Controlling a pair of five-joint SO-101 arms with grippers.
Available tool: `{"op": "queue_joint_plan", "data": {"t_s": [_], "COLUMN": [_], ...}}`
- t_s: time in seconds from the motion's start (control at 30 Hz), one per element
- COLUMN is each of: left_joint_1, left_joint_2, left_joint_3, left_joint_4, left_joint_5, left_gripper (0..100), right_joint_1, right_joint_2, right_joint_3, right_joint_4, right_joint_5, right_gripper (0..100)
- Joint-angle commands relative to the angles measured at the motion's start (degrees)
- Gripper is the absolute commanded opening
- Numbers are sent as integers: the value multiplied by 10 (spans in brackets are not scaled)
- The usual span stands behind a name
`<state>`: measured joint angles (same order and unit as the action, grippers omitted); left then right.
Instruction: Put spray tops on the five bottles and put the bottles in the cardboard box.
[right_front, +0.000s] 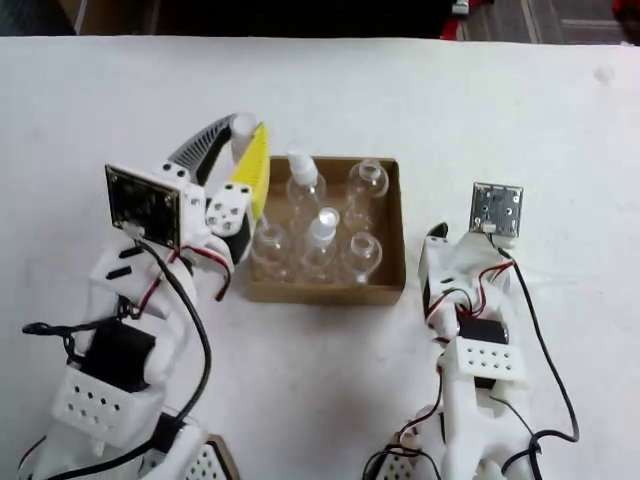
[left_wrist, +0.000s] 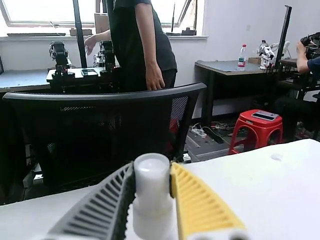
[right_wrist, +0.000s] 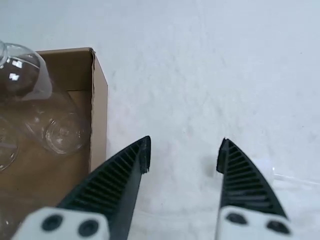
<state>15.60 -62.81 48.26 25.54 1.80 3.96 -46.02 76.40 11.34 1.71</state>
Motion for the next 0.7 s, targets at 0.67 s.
{"op": "queue_joint_plan", "data": {"t_s": [0.67], "left_joint_1": [47], "left_joint_2": [-9], "left_joint_3": [184], "left_joint_4": [-133], "left_joint_5": [-3], "left_gripper": [23], "right_joint_1": [-7], "right_joint_2": [0], "right_joint_3": [-4], "right_joint_4": [-13], "right_joint_5": [7], "right_gripper": [198]}}
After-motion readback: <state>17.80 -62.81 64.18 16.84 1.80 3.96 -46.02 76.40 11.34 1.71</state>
